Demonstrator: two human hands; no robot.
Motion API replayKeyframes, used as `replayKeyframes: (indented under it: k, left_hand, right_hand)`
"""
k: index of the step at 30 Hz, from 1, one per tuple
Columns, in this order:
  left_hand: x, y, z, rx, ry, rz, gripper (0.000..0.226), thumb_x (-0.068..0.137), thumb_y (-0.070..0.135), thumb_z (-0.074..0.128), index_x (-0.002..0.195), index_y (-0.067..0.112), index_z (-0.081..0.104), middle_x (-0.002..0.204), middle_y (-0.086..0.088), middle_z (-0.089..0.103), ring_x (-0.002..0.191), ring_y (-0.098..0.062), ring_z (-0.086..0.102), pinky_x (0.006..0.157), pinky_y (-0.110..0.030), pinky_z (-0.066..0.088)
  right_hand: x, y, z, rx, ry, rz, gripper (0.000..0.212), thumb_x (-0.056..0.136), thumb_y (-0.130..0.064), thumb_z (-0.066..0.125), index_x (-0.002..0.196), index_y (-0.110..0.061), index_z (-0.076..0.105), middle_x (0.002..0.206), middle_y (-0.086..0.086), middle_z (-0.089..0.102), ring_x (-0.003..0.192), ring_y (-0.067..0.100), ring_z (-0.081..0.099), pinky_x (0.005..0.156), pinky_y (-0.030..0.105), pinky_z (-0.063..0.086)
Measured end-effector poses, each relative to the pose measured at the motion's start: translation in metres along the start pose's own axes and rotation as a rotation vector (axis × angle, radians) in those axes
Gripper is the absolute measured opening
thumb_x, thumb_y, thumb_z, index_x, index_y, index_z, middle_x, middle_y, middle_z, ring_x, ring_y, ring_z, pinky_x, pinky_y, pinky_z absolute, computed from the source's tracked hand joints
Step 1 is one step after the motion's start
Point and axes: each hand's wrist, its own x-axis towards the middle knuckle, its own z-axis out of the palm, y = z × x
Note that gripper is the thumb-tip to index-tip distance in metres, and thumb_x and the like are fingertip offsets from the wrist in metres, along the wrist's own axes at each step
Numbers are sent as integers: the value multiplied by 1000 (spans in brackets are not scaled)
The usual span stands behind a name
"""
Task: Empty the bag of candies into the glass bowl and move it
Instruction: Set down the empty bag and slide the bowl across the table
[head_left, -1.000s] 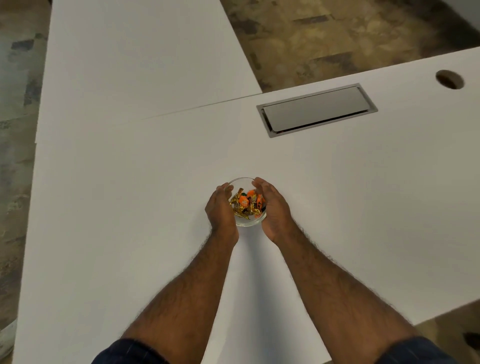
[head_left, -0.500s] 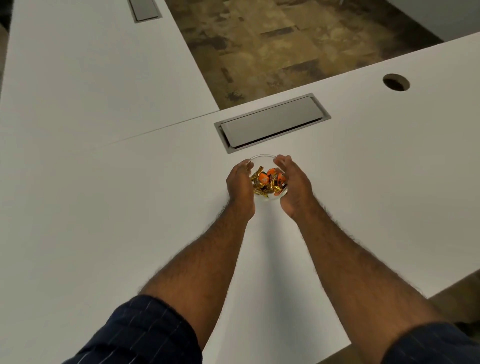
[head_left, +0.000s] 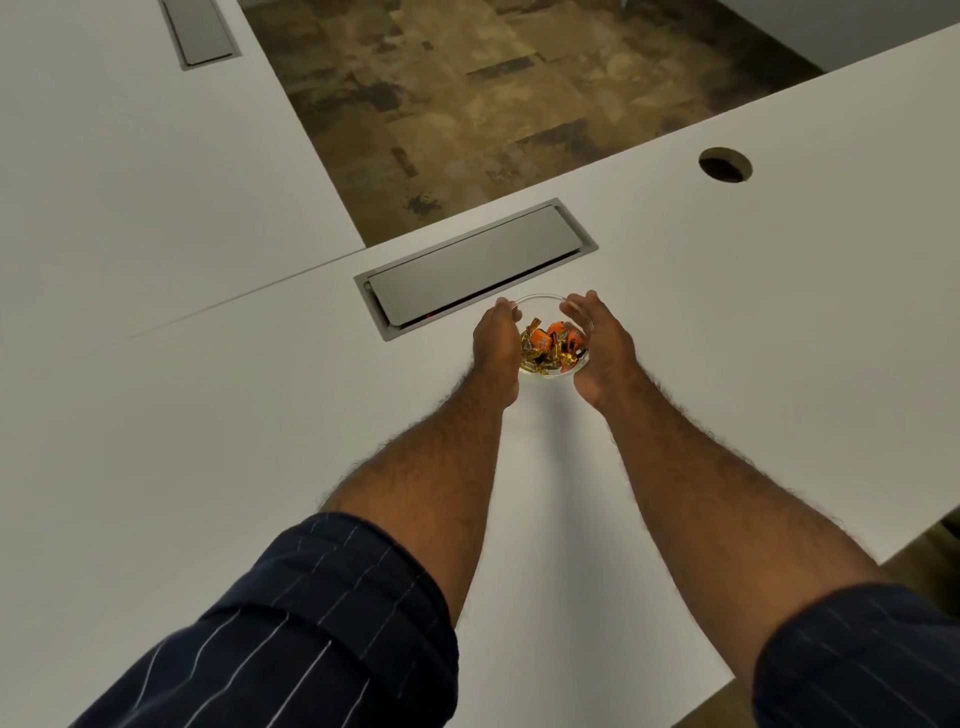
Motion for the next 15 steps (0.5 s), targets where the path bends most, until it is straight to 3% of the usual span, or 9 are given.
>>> replayKeyframes:
  k: [2,6,9,12,15]
  left_hand:
    - [9,-4,8,17,11,-11,34,98,40,36,110,20,61,121,0,58,100,-15,48,82,-35,38]
    - [25,-10,21,61,18,-16,39,99,39,35,117,16,60,129,-3,58,102,-14,46,86,-34,36]
    - [35,-15,28,96,13,-15,39,99,39,33,119,16,59,133,-3,57,106,-16,46,88,-34,33]
    - [43,-21,33,106,-1,-30,40,99,39,33,119,16,59,134,-4,57,117,-20,48,91,-37,34]
    - [51,-24,38,105,-16,-32,41,99,40,33,119,16,60,133,-5,58,114,-20,47,92,-38,35]
  right_hand:
    - [9,1,-7,26,11,13,20,101,-40,44,103,-29,61,125,-1,63,129,29,52,110,50,41]
    - [27,7,-18,29,17,27,23,101,-39,43,112,-26,59,127,-1,62,129,29,52,110,51,42]
    - [37,9,-24,59,39,41,21,101,-38,44,103,-28,62,126,-1,63,128,29,53,108,50,43]
    - [44,11,-29,78,56,51,21,101,-38,43,100,-30,62,132,2,62,129,29,52,109,51,42]
    - [50,13,-34,100,66,70,23,101,-39,41,105,-29,61,137,3,60,128,29,52,103,47,47]
